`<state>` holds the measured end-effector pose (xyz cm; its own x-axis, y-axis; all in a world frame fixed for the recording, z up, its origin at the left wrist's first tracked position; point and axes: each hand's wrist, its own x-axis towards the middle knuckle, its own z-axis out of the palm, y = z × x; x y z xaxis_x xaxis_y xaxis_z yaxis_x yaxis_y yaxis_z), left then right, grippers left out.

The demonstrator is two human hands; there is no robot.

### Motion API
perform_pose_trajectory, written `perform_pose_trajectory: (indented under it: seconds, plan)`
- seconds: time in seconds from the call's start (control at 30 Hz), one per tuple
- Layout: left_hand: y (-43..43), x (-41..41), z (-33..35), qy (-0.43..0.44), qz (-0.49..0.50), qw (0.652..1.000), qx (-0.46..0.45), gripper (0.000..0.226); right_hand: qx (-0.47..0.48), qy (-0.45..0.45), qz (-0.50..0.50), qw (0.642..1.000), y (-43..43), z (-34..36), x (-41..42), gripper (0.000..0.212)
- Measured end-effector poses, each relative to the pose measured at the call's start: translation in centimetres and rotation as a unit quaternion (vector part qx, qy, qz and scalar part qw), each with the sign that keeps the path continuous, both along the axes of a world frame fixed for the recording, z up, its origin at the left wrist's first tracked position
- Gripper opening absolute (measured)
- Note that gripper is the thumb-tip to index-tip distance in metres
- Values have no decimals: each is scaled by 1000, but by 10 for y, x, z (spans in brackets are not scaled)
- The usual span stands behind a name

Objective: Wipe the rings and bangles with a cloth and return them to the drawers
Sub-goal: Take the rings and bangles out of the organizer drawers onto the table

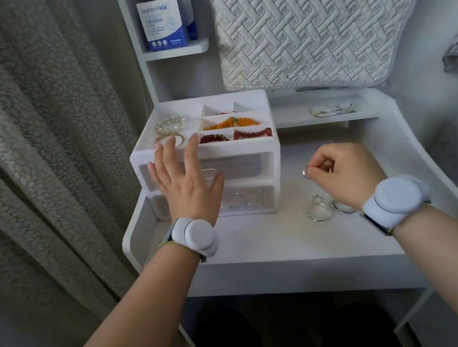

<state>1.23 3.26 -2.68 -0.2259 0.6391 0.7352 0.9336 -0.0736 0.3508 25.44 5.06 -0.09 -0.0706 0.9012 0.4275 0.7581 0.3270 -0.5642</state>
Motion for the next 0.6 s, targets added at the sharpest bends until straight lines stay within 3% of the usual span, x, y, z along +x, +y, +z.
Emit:
perform_pose_trajectory:
  seconds: [0.17,0.37,0.6]
  plan:
    - [-9,14,-6,-7,-21,1000,13,73,-82,-72,-65,992,2,-30,23,13]
    - [-31,31,-25,69,-113,988,76,33,-126,-145,-78,978,-3,-44,32,9]
    - [-34,23,-44,53,-132,989,-49,19,-117,-240,-52,962,-2,-46,14,15]
